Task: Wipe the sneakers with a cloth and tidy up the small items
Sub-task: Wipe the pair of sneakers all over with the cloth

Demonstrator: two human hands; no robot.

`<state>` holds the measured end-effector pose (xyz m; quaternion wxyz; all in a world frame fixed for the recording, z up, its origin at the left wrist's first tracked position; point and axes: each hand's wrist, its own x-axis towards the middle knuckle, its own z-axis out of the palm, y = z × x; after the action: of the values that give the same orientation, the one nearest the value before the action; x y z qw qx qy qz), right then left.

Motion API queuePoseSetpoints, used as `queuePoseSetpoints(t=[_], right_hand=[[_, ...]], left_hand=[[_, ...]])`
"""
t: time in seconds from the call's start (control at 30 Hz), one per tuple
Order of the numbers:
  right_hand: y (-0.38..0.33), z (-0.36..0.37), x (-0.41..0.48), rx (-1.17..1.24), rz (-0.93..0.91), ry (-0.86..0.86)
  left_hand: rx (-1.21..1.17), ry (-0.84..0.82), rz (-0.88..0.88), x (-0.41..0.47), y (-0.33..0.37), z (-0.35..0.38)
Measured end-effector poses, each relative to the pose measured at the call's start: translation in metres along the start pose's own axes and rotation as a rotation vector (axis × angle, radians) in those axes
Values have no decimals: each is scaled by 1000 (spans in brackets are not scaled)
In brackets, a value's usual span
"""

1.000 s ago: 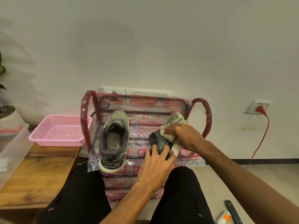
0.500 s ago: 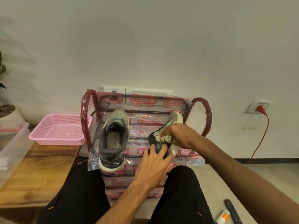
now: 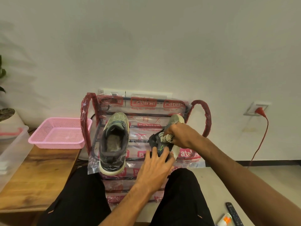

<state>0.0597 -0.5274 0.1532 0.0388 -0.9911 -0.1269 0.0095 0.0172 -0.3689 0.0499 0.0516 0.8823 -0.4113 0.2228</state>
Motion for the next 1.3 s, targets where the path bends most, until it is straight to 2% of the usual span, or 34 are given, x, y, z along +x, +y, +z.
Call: queuePoseSetpoints(t=[0.1,0.27,0.43,0.6,0.77,0.93,1.1,1.23,1.3], right_hand=[[-3,-1,-3,182,-59,-96],[11,0,1,-121,91,34],[-1,-2,-4,191,-41,-90],[10,8,1,-10,62,43],[-6,-3,-10,218,-54,-57],[12,17,-10,-18,109,151],[5,18,-15,159,6,56],[14,14,-17,2,100,166],[10,15,-18,52,76,162]], left_hand=[[-14,13,-24,-1,0,-2],[11,-27,11,3,4,-3],[-14,-8,-42,2,3,-3],[20,-12,-24,2,2,-3],[-27,18,-66,-2,-2,-2],[30,7,-27,2,-1,-2],[7,33,-56,-2,-4,-3],[45,30,-24,0,-3,1],[41,40,-25,0,-4,2]])
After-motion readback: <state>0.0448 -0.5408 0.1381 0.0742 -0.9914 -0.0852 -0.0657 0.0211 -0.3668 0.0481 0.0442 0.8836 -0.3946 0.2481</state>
